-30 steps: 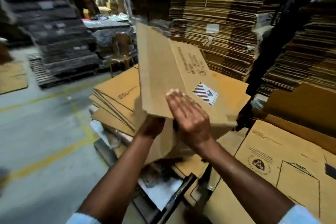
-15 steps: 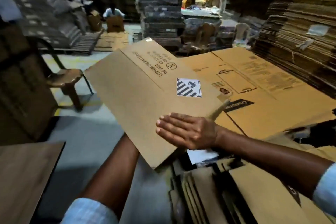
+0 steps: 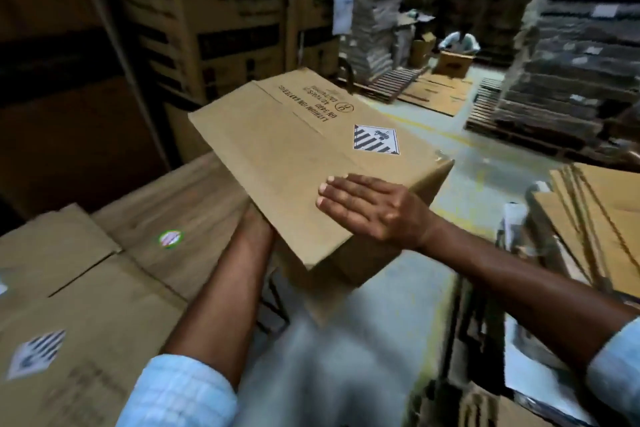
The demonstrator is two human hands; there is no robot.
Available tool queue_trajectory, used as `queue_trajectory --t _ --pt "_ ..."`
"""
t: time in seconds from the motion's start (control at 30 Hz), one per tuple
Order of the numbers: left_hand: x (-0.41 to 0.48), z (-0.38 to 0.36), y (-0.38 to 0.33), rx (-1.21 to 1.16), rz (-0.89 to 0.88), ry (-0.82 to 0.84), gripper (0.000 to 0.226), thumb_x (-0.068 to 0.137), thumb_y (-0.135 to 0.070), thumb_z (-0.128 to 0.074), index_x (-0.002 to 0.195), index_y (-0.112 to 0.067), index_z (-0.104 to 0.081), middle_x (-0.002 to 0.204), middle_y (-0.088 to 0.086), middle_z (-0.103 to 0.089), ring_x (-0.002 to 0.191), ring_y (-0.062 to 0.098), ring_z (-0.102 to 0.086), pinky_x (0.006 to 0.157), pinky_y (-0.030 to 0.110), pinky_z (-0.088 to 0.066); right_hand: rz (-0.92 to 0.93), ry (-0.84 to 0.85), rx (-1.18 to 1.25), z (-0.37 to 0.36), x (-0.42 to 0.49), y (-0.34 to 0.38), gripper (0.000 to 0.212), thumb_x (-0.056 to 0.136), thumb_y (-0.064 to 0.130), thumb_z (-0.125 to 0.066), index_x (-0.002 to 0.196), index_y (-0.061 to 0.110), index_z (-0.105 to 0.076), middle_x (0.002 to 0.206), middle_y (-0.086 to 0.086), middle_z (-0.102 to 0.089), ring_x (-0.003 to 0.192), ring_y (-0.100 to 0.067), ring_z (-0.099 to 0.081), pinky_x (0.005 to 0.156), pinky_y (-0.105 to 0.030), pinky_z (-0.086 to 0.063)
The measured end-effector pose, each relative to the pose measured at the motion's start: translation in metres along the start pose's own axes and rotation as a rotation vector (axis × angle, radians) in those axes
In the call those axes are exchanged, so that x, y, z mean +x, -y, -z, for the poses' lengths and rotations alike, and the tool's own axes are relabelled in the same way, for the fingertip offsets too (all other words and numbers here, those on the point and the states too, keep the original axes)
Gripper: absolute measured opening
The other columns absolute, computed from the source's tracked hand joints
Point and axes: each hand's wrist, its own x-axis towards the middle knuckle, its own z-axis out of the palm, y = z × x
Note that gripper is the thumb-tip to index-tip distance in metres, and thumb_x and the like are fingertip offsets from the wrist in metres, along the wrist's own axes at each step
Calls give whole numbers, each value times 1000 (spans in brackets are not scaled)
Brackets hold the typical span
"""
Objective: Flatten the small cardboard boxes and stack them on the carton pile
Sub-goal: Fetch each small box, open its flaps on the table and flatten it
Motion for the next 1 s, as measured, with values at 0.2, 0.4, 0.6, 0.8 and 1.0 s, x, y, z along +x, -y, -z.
queue_trajectory --t 0.2,0.4,0.6,0.8,1.0 --pt "-1 60 -115 554 -850 -451 45 91 -75 -46 120 -46 -66 143 2 -57 133 20 -52 116 46 -38 99 -95 122 -91 72 24 31 105 5 -50 131 4 -68 133 -17 -67 125 -29 -65 102 -42 -53" --pt "-1 36 -101 1686 -707 -137 71 84 -77 -58 140 -33 -62 158 1 -44 149 20 -29 121 57 -23 295 61 262 -141 127 67 36 97 7 -44 121 7 -72 119 -16 -73 111 -31 -71 95 -42 -57" --pt "42 43 -64 1823 -279 -82 103 78 -81 -64 162 -38 -23 173 1 -3 159 24 1 119 74 -5 343 203 296 -171 138 70 35 89 8 -57 121 7 -72 116 -12 -74 99 -24 -74 82 -36 -60" --pt "68 55 -44 1720 -320 -385 115 73 -92 -52 164 -34 -14 173 5 4 159 25 12 116 74 12 412 287 348 -203 155 63 43 99 12 -38 133 8 -63 140 -9 -60 129 -20 -59 109 -41 -45" --pt "109 81 -60 1053 -98 -820 126 70 -88 -62 165 -25 -8 168 25 -11 155 44 -15 119 59 -27 154 189 178 -248 168 -32 40 104 1 -38 106 5 -78 108 -17 -76 98 -31 -75 91 -43 -60"
